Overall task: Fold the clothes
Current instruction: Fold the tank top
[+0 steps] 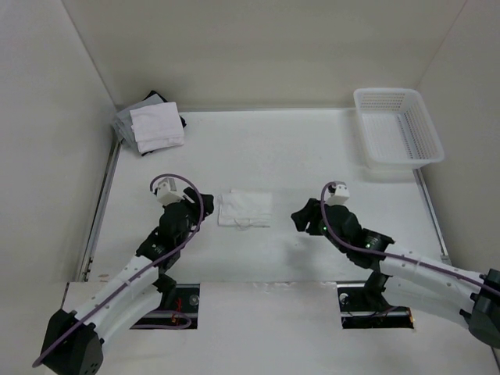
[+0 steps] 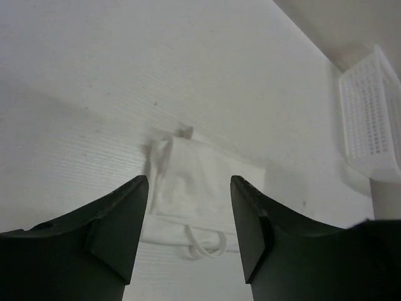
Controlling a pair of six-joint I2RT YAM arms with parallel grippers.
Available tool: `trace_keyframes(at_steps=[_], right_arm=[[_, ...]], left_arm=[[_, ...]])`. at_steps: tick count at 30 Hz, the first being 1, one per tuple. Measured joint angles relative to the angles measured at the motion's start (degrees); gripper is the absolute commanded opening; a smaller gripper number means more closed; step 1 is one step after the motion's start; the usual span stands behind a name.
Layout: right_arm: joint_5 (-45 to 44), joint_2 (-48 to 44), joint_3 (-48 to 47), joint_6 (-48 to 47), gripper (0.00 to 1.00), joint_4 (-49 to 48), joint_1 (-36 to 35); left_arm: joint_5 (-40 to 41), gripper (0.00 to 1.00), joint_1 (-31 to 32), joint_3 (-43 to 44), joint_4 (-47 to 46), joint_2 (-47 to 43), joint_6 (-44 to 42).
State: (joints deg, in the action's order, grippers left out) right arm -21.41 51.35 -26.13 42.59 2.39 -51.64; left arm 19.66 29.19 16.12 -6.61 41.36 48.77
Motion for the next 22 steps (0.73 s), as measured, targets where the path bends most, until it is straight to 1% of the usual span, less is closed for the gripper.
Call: trace_keyframes(at_steps=[3,7,15,20,22], right_arm=[[-0.4,-3.2,2.7,0.4,0.69,0.1,3.8],[-0.8,-5.7,4.7,1.2,0.71,0.5,7.5],[-0.9,-10.8,6.1,1.8,0.72,0.7,8.1],[-0.9,-10.7,6.5,2.2,0.73,1.1,8.5],[-0.9,-10.4,6.5,2.2,0.74,1.0,8.5]], left_arm=[[1.4,0.6,-1.6,-0.7,4.2,-1.0,0.0],[1.4,0.64,-3.0,-1.4,8.3,-1.0,0.1],[-1.4,0.64,-4.1,-1.4,10.7,-1.0,0.5],[-2.3,0.62,-5.5,-1.4,11.1,-1.2,0.5],[-2.6,0.64,-6.3,-1.4,11.1,-1.2,0.4]])
